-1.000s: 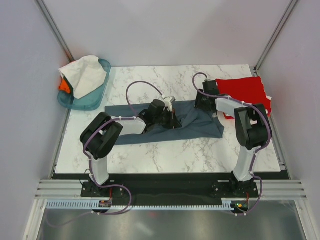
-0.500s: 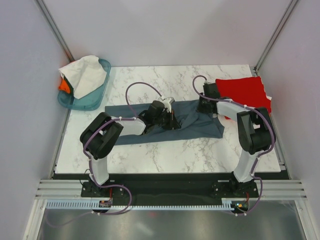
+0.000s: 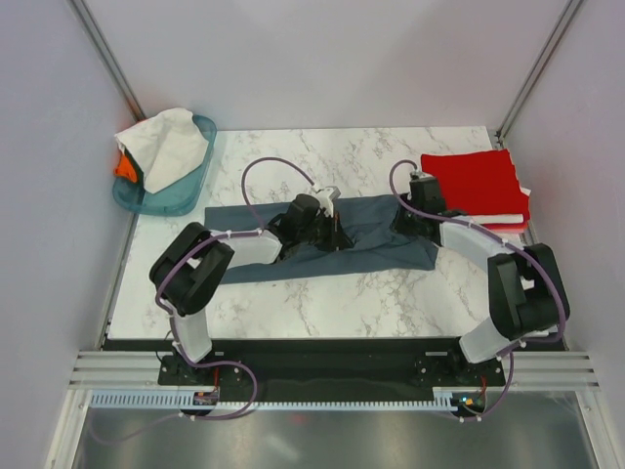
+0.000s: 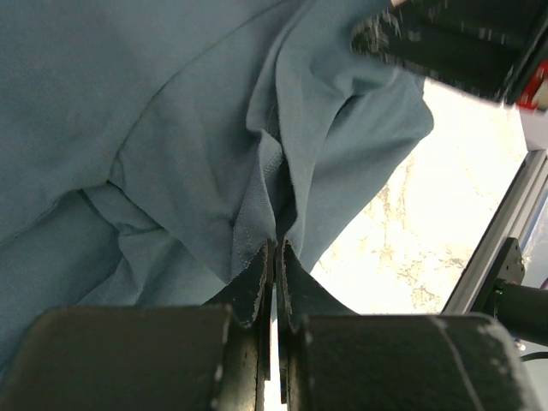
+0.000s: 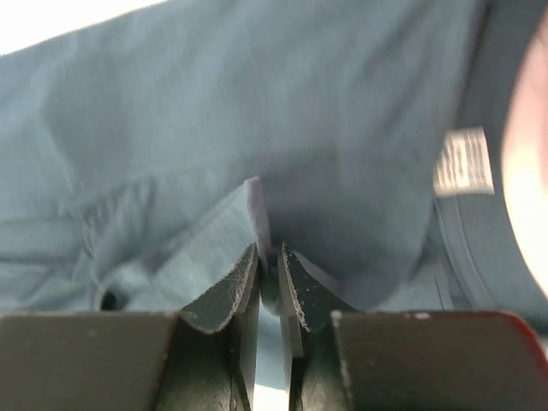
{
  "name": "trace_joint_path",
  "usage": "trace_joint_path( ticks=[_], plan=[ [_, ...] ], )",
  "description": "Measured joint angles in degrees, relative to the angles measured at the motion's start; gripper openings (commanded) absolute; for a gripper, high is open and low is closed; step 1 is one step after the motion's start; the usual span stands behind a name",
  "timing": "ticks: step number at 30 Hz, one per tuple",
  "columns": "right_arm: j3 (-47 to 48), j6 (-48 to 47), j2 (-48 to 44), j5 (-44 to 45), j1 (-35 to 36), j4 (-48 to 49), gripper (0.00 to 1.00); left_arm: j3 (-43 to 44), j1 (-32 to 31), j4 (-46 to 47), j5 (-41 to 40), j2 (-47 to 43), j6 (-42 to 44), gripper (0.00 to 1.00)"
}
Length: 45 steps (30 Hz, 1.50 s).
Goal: Fold and stack the t-shirts
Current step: Fold the tshirt
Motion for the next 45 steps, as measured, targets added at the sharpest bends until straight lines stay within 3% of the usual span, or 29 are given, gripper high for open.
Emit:
trace_joint_path(
  ticks=[5, 17, 24, 27, 32, 35, 36, 38, 45],
  plan=[
    [-5.57, 0.83, -6.36, 0.17, 0.02, 0.17, 0.14, 0.0, 0.0, -1.07, 0.02, -1.77, 0.02, 0.02],
    [-13.97, 1.36, -14.73, -0.07, 0.0, 0.63, 0.14, 0.0, 0.0, -5.77, 0.07, -4.04, 0.13, 0.02],
    [-17.9, 2.14, -20.59, 0.2, 0.0, 0.11, 0.38, 0.0, 0.0, -7.23, 0.55, -5.22, 0.46, 0.02],
    [-18.84, 2.36, -22.58, 0.37, 0.0, -0.15, 0.54, 0.0, 0.0, -7.85, 1.11, -5.22, 0.55, 0.14],
    [-18.93, 2.4, -24.2, 0.55, 0.0, -0.46, 0.58, -0.11, 0.0, -8.55, 2.12, -5.22, 0.94, 0.27],
    [-18.25, 2.45, -23.45, 1.09, -0.04, -0.63, 0.64, -0.63, 0.0, -9.07, 3.41, -5.33, 1.64, 0.38],
    [-17.68, 2.43, -22.84, 1.4, -0.07, -0.66, 0.68, -0.76, 0.0, -9.53, 3.78, -5.44, 1.95, 0.48],
    [-16.24, 2.36, -21.11, 1.73, -0.17, -0.63, 0.68, -1.01, 0.0, -10.47, 4.74, -6.01, 2.84, 0.54],
    [-12.5, 2.32, -14.62, 2.16, -0.7, 0.33, 0.68, -1.73, 0.02, -12.39, 4.42, -9.53, 4.72, 0.56]
  ],
)
